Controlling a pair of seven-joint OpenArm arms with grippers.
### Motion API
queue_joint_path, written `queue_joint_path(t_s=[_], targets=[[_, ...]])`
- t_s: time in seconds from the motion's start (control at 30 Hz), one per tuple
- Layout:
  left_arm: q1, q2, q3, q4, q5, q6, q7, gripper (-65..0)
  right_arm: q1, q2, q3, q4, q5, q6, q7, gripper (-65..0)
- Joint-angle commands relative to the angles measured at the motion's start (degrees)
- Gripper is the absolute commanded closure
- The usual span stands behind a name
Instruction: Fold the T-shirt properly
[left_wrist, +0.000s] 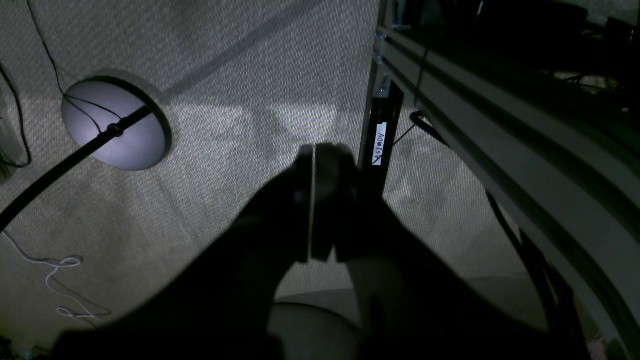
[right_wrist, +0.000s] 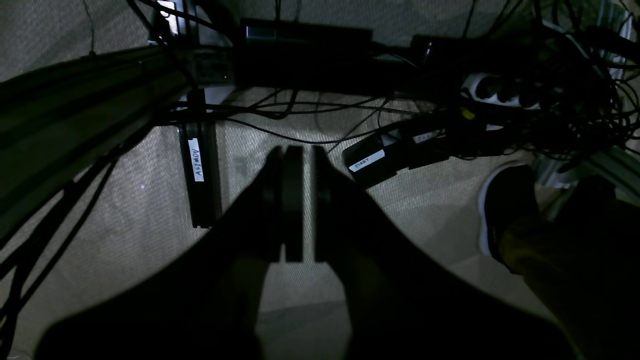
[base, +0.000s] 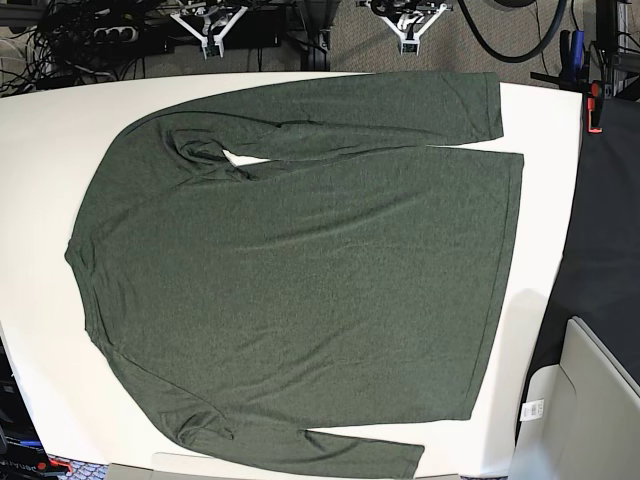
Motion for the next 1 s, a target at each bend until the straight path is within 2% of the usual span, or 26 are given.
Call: queue_joint_path(t_s=[0.0,0.2,0.77,0.97], targets=[[0.26,-0.08,0.05,0.08,0.10,0.17,-0.32,-0.5,-0.02,0.13,-0.14,0.09,0.07,-0.10,0.36,-0.2],[0.44,-0.25,-0.04,0.08,0.10,0.17,-0.32,-0.5,-0.02,0.13,-0.23,0.01,0.07,-0.10,-2.19,-0.2],[0.70,-0.25,-0.04,0.17,0.10,0.17,-0.49,-0.3,0.15,-0.39,-0.14,0.27,0.07,-0.01,-1.84,-0.2],[4.75,-0.25,-0.04,7.64,0.10,0.17,-1.46,-0.3,-2.66,-0.04,0.12,4.66,0.07,-0.01,-2.02,-0.2]])
